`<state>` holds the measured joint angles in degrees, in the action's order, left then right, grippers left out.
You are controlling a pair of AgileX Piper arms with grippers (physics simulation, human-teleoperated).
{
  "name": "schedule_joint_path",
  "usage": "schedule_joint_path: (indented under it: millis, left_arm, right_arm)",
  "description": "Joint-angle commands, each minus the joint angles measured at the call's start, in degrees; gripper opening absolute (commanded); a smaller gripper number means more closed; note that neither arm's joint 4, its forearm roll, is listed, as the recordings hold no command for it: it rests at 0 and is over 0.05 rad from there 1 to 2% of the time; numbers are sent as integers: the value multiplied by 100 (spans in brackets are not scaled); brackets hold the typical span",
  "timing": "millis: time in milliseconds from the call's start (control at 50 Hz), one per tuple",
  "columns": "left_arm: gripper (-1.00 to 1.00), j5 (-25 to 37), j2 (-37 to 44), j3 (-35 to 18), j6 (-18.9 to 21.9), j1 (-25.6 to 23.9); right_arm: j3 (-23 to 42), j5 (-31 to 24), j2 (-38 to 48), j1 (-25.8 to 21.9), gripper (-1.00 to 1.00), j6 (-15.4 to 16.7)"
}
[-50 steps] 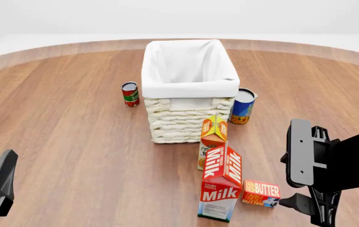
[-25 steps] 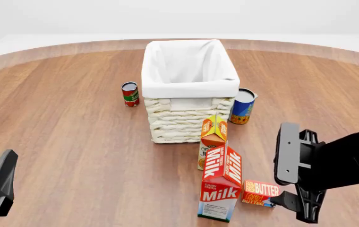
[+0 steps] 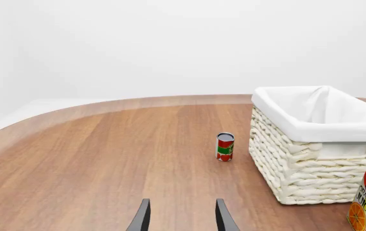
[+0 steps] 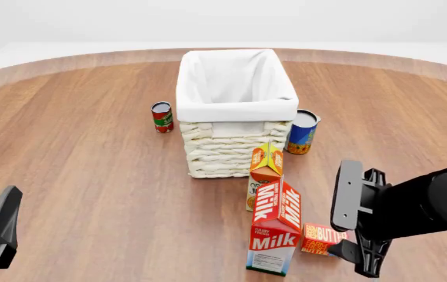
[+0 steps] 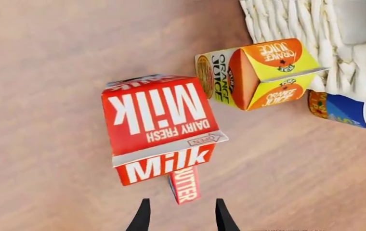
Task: Pick up the butter and put it in the basket.
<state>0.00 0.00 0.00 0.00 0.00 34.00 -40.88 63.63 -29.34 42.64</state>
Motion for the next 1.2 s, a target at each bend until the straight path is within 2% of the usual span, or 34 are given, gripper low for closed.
schedule_joint_path:
  millis: [20, 240, 520, 1200]
  left_arm:
    - [100, 0, 0, 0, 0, 0]
    - [100, 0, 0, 0, 0, 0]
    - [100, 0, 0, 0, 0, 0]
    - [100, 0, 0, 0, 0, 0]
  right_arm:
    - [0, 383, 290, 411, 100, 142]
    - [-27, 509, 371, 562, 100, 222]
    - [-226, 804, 461, 275, 100, -60]
    - [-516, 1413, 814, 240, 100, -200]
